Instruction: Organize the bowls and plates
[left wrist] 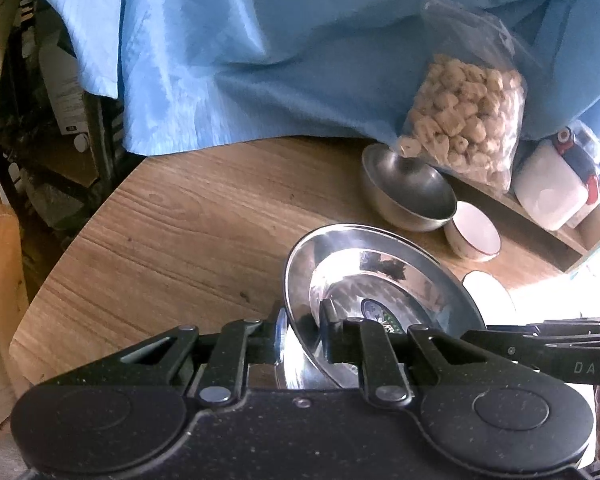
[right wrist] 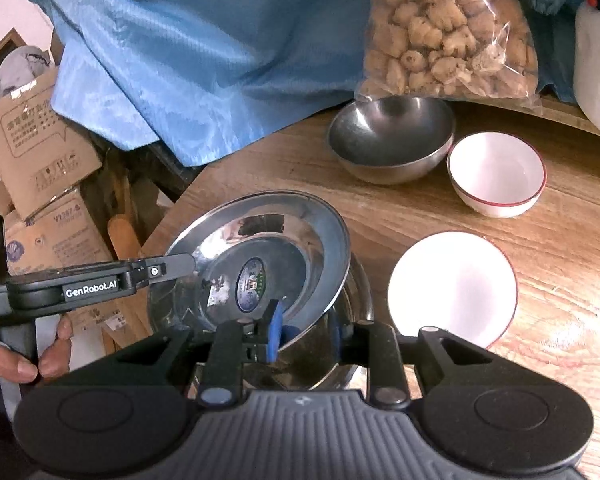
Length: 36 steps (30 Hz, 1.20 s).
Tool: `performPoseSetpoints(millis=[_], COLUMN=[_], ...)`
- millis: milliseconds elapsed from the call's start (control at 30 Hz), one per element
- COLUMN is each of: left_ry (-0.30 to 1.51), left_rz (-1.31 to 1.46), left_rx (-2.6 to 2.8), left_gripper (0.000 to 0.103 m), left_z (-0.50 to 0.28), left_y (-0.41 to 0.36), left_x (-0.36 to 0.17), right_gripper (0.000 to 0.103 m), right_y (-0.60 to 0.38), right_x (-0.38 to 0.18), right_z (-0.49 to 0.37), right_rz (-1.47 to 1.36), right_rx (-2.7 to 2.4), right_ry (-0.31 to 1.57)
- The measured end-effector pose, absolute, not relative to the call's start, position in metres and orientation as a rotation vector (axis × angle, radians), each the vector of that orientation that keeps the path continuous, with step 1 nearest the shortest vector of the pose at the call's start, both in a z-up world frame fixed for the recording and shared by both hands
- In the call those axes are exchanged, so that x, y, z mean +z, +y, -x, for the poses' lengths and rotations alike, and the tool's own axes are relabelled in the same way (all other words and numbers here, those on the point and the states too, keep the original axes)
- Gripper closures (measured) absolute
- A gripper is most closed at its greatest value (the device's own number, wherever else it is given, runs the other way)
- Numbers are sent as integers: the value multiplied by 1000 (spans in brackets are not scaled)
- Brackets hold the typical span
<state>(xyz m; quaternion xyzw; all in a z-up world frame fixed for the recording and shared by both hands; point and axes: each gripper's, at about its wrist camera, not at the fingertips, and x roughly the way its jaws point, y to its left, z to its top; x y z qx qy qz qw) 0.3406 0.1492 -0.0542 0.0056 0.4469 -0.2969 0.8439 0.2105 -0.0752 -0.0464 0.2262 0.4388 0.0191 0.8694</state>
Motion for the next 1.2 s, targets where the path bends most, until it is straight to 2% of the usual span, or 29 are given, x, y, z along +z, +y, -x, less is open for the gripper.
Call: performPoseSetpoints(millis=[1200], left_ry=[969], left_rz=[-171], left_rx=[-598], left_gripper=[80], left_z=[-318], left_y=[133], left_x=[-69], right_gripper=[72], right_y=[-65], right_x=[-48], right_z=[-222], right_rz=[-358], right_rx=[59], right_ry=[1051])
